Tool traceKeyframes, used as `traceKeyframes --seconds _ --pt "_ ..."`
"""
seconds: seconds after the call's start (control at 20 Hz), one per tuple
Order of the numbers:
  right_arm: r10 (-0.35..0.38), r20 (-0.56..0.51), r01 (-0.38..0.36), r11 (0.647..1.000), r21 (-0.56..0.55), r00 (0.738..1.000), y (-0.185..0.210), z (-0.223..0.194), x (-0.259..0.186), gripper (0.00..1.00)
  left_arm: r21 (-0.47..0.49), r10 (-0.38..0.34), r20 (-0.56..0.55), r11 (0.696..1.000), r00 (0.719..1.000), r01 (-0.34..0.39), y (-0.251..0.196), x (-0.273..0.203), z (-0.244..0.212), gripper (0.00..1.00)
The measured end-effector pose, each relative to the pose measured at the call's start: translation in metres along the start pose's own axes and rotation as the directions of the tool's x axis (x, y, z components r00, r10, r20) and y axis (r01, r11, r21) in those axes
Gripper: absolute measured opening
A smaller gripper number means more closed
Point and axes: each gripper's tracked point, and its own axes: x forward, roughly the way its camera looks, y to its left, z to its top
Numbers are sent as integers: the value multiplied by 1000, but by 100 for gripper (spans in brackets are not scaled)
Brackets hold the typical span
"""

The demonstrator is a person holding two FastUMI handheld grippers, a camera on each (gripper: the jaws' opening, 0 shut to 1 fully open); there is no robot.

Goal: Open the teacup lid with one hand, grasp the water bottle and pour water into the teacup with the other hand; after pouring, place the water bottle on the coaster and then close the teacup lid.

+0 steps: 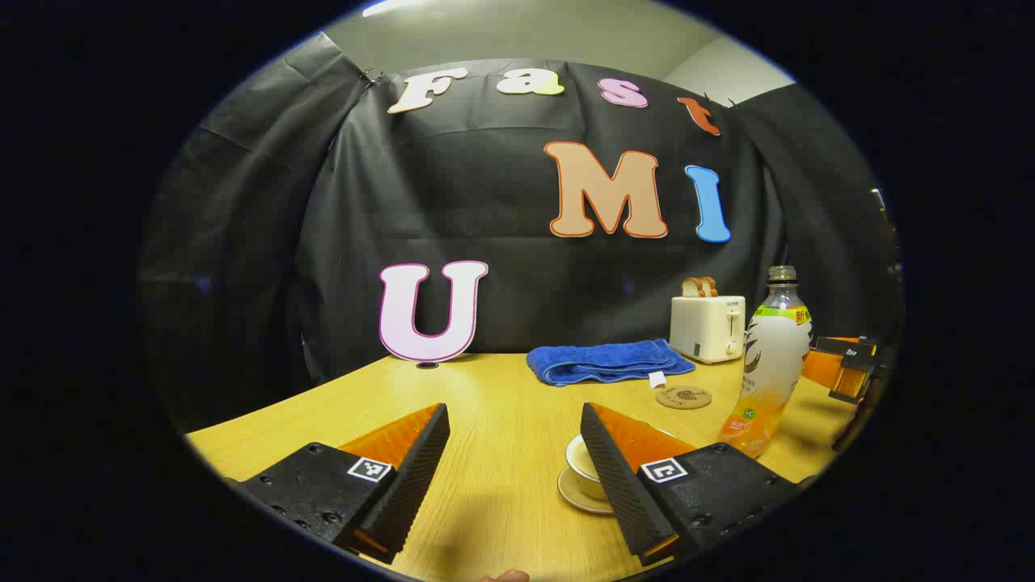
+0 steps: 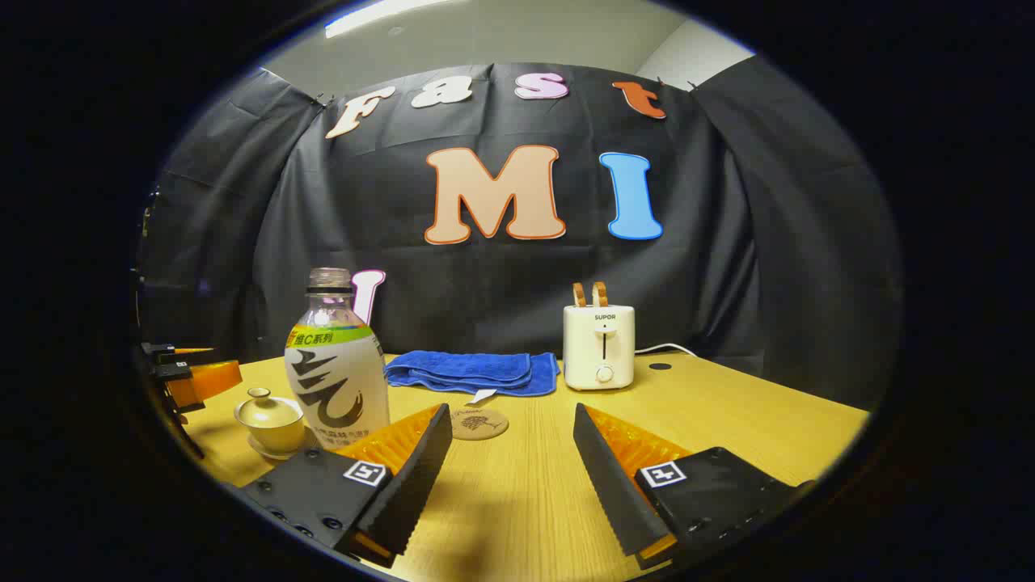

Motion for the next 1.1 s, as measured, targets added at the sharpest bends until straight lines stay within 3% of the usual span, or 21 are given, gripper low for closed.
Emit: traceKeyframes --seconds 0.5,0.65,1.1 --pt "-42 0 42 999 -3 999 -8 1 1 97 2 4 -1 1000 1000 -4 1 0 -1 95" --pt "-8 -2 8 1000 -1 1000 0 -1 3 97 2 24 -2 1000 1000 -24 6 0 -1 95" --pt "-5 4 5 1000 -2 1000 -1 1 2 94 2 38 -3 999 999 -38 8 -1 -2 95"
